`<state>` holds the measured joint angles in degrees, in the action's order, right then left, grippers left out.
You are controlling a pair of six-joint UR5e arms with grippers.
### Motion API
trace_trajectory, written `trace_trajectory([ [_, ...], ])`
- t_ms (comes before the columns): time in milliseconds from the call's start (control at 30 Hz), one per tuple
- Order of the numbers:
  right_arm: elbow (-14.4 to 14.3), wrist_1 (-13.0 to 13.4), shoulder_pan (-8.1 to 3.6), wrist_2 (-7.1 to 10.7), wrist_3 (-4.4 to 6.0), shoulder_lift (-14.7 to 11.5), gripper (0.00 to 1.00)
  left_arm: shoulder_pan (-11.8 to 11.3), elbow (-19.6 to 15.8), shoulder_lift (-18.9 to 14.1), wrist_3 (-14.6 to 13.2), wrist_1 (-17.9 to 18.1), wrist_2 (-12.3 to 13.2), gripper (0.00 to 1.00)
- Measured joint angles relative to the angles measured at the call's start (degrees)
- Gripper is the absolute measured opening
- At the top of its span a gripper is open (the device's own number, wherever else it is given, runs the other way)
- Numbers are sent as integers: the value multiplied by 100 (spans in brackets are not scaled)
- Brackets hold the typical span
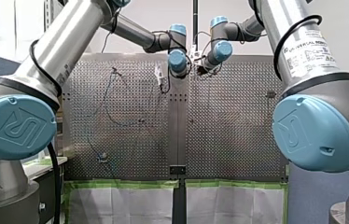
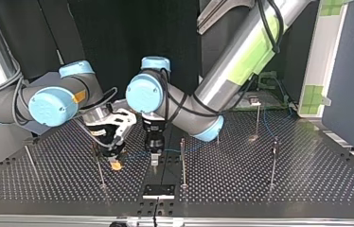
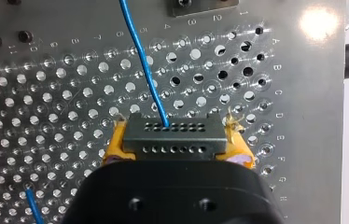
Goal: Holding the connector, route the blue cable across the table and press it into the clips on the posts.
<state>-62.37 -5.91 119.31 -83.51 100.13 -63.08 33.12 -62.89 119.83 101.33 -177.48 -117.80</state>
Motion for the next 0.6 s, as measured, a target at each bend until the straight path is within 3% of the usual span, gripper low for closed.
trace_trajectory([
  [333, 0, -5, 0, 9, 0, 7, 0, 74, 248, 94, 21, -52, -336, 100],
  [367, 0, -5, 0, 9, 0, 8, 0, 84, 250, 94, 19, -55, -365, 92],
  [400, 0, -5, 0, 9, 0, 8, 0, 91, 250, 94, 15, -58, -380, 92],
  [433, 0, -5, 1, 9, 0, 8, 0, 98, 249, 94, 10, -61, -391, 76],
  [467, 1, -6, 2, 9, 0, 8, 0, 105, 247, 94, 1, -64, -400, 53],
  [500, 0, -8, 4, 9, 0, 8, 0, 110, 247, 95, -7, -65, -405, 37],
  [533, 0, -10, 5, 9, 0, 8, 0, 115, 246, 95, -15, -66, -408, 37],
  [567, 1, -11, 6, 9, 0, 8, 0, 121, 244, 95, -22, -69, -413, 15],
  [600, 0, -12, 7, 10, 0, 8, 0, 125, 244, 95, -26, -71, -421, 15],
])
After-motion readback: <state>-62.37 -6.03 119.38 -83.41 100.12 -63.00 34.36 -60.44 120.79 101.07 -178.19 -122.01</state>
